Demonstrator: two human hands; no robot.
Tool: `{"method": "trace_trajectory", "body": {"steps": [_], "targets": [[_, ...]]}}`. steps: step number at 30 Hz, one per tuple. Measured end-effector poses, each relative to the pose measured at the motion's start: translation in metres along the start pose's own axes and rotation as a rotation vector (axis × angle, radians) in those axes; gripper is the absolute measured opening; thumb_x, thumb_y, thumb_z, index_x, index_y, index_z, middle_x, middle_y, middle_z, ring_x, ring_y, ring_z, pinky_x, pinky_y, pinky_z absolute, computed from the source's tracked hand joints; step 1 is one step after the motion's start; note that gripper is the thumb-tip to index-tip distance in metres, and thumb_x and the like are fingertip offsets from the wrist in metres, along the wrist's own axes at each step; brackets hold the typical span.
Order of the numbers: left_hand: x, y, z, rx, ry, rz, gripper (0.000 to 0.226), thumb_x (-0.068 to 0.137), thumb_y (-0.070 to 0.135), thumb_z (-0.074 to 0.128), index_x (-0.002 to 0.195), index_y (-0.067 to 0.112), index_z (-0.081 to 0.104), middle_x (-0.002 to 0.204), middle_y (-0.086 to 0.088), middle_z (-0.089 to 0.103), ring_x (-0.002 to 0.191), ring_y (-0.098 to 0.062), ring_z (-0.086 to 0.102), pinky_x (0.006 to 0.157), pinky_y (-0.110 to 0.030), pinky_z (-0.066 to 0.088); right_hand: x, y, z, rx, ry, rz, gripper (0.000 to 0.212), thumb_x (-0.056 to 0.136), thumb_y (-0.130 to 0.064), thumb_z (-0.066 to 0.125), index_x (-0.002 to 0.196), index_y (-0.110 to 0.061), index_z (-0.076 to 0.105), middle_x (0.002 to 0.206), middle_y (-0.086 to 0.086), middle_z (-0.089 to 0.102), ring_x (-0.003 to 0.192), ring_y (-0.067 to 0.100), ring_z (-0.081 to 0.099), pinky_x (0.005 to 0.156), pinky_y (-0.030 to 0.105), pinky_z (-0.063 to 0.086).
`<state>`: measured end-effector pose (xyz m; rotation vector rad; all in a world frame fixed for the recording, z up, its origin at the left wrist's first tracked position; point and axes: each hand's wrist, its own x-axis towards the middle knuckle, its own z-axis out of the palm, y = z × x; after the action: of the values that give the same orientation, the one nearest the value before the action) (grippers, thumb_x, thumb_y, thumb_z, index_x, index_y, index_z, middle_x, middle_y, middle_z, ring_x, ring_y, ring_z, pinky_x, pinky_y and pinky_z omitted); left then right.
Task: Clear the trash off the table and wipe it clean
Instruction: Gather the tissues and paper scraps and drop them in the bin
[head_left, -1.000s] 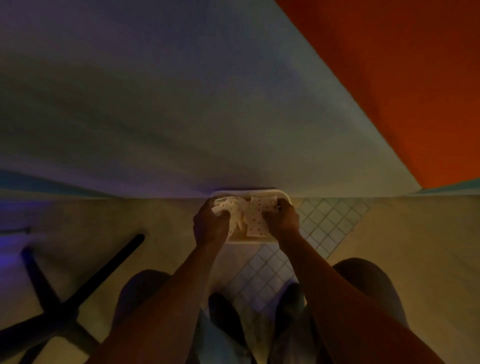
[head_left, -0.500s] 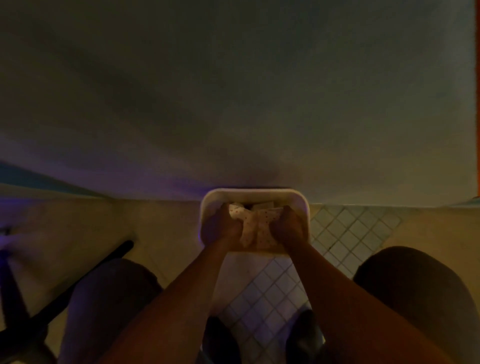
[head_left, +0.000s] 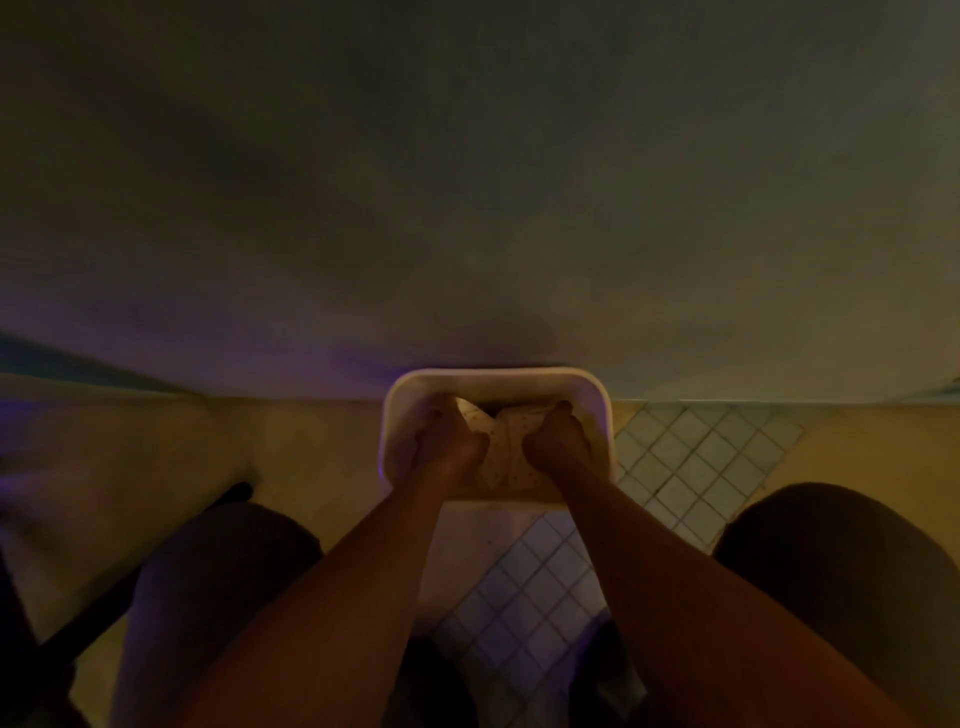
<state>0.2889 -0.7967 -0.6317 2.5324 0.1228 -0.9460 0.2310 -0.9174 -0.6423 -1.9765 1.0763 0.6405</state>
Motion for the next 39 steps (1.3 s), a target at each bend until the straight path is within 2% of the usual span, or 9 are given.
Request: {"method": "trace_trajectory", "body": {"steps": [3,7,10,15,18,23,28,34,39], "targets": [[-0.014,-0.001,-0.014,-0.092,-0.053,0.026,0.093,0.094,0.034,0.063,0.159,0.021,-0.002,0.157,-0.016,0.033,0.138,-0.030,0.043,0.107,-0.037,0.042,-0.018,-0.011,-0.014,0.110,-0.004,0.056,0.088,0.094,-0.024,0.056,0.154,0.000,-0.004,0.152,0.025,0.035,0.139,0.037,0.039,0.113,0.043,0.033],[-0.045,0.008,-0.042,-0.163,0.003,0.072,0.100,0.073,0.055,0.072,0.153,0.014,0.030,0.147,-0.011,0.046,0.132,-0.025,0.048,0.109,-0.037,0.040,-0.038,-0.026,-0.039,0.154,0.008,0.082,0.085,0.091,-0.025,0.062,0.153,0.002,0.011,0.151,0.026,0.034,0.137,0.039,0.040,0.112,0.044,0.036],[-0.070,0.016,-0.063,-0.070,0.037,0.090,0.092,0.082,0.038,0.074,0.155,0.014,0.023,0.153,-0.011,0.038,0.137,-0.028,0.042,0.109,-0.034,0.037,-0.058,-0.035,-0.059,0.139,0.001,0.063,0.081,0.088,-0.022,0.068,0.150,0.004,0.021,0.150,0.021,0.037,0.137,0.035,0.041,0.110,0.039,0.037],[-0.118,0.028,-0.102,-0.131,0.065,0.098,0.077,0.082,0.026,0.075,0.149,0.021,0.035,0.147,-0.009,0.044,0.132,-0.028,0.047,0.100,-0.034,0.044,-0.108,-0.054,-0.098,0.076,-0.012,0.081,0.080,0.087,-0.023,0.067,0.150,-0.003,0.022,0.149,0.023,0.038,0.134,0.036,0.045,0.108,0.039,0.042],[-0.155,0.034,-0.131,-0.106,0.006,0.102,0.081,0.084,0.028,0.072,0.153,0.025,0.030,0.149,-0.009,0.040,0.135,-0.031,0.043,0.104,-0.043,0.046,-0.149,-0.070,-0.125,-0.004,-0.037,0.015,0.068,0.090,-0.019,0.063,0.148,-0.007,0.031,0.144,0.020,0.047,0.129,0.033,0.050,0.101,0.036,0.043],[-0.221,0.055,-0.190,-0.023,-0.023,0.161,0.077,0.081,0.036,0.068,0.150,0.022,0.036,0.140,-0.008,0.049,0.129,-0.029,0.050,0.100,-0.045,0.049,-0.233,-0.106,-0.169,-0.081,-0.097,-0.142,0.051,0.095,-0.021,0.061,0.142,-0.009,0.045,0.138,0.015,0.056,0.128,0.028,0.053,0.098,0.029,0.039],[-0.289,0.068,-0.261,-0.039,-0.010,0.181,0.063,0.078,0.041,0.065,0.137,0.024,0.052,0.131,-0.003,0.058,0.120,-0.023,0.057,0.094,-0.039,0.052,-0.318,-0.148,-0.207,-0.153,-0.139,-0.218,0.053,0.093,-0.025,0.062,0.142,-0.015,0.046,0.138,0.012,0.056,0.126,0.028,0.053,0.095,0.029,0.042],[-0.381,0.087,-0.357,-0.147,0.035,0.218,0.061,0.089,0.024,0.067,0.144,0.019,0.043,0.145,-0.005,0.042,0.125,-0.025,0.052,0.092,-0.024,0.040,-0.402,-0.194,-0.253,-0.215,-0.124,-0.367,0.056,0.088,-0.020,0.067,0.140,-0.015,0.047,0.137,0.012,0.056,0.125,0.029,0.053,0.096,0.033,0.043],[-0.439,0.074,-0.428,-0.180,0.115,0.227,0.056,0.088,0.024,0.069,0.141,0.018,0.048,0.145,-0.007,0.043,0.125,-0.025,0.054,0.094,-0.025,0.041,-0.465,-0.241,-0.275,-0.269,-0.114,-0.428,0.056,0.084,-0.025,0.070,0.137,-0.021,0.050,0.132,0.012,0.058,0.122,0.030,0.055,0.095,0.035,0.045]]}}
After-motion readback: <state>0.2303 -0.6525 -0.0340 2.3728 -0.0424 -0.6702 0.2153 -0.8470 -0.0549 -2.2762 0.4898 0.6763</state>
